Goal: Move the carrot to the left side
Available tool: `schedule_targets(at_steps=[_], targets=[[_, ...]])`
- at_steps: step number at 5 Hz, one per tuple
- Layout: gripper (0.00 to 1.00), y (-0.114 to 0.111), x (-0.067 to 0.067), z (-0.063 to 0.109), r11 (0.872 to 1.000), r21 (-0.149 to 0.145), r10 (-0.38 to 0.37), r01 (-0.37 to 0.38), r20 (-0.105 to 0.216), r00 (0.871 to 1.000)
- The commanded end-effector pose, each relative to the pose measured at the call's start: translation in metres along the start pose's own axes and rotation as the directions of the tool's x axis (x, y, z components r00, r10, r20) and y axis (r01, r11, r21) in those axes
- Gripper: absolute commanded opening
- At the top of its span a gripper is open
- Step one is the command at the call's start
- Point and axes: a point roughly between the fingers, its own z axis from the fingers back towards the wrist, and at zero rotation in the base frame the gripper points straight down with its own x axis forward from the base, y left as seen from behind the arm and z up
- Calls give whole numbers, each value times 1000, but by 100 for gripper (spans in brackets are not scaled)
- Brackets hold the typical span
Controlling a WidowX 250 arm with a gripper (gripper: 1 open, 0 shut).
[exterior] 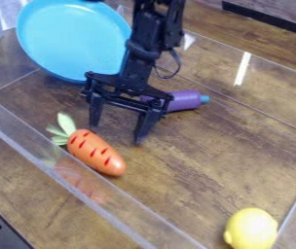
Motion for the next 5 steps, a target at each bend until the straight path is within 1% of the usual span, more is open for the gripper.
schedule_targets(at_steps=[1,2,3,4,5], targets=[[100,12,-3,2,981,-99,164,-164,-7,986],[100,4,-15,-15,915,-152,362,-373,-93,927],[100,-5,-27,-32,837,-168,498,-521,-162,852],[100,11,-21,-36,877,-192,421,-441,-137,897],[100,21,-16,-37,908,-201,353,-368,-109,929]])
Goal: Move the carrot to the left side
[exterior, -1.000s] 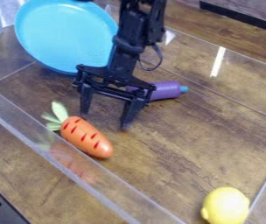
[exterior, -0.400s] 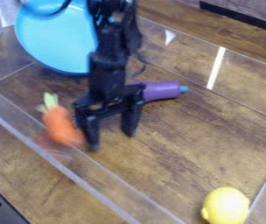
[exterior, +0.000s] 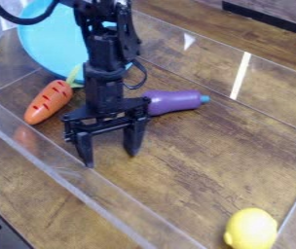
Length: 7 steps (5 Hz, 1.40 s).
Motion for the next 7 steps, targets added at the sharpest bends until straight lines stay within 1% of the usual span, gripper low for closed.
schedule_targets(at_steps=[1,3,4,5,6,7], targets=[[100,14,13,-1,998,17,-64,64,11,998],[100,12,4,11,998,-15,-62,62,4,998],[100,4,12,12,993,-21,-114,115,6,993],[100,-5,20,13,985,-27,-167,168,8,986],[100,-6,16,12,964,-23,-266,266,11,964],[100,-6,12,10,932,-18,-361,362,12,932]])
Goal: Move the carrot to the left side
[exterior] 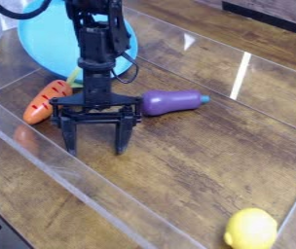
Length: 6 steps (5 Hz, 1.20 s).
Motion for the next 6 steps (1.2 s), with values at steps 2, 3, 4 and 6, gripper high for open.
schedule_targets(at_steps=[2,3,4,6], targets=[[100,-7,-13,5,993,-24,-114,115,18,993],[100,-10,-18,5,992,-36,-116,117,17,993],[100,0,-12,8,995,-50,-87,89,27,996],[100,22,-2,25,990,-57,-125,127,53,991]])
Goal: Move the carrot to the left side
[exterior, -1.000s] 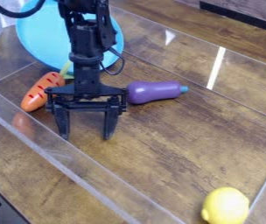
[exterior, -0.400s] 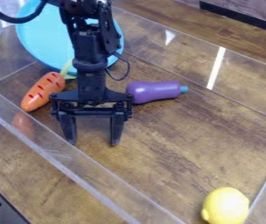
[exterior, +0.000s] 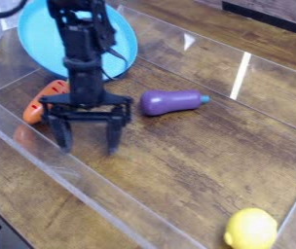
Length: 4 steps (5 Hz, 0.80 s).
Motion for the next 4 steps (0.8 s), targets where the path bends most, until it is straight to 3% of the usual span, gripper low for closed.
schedule_targets(at_steps=[1,2,4], targets=[[100,11,17,17,997,-56,52,-49,69,996],[100,15,25,14,992,-86,94,-88,75,993],[100,1,36,11,982,-128,149,-138,87,985]])
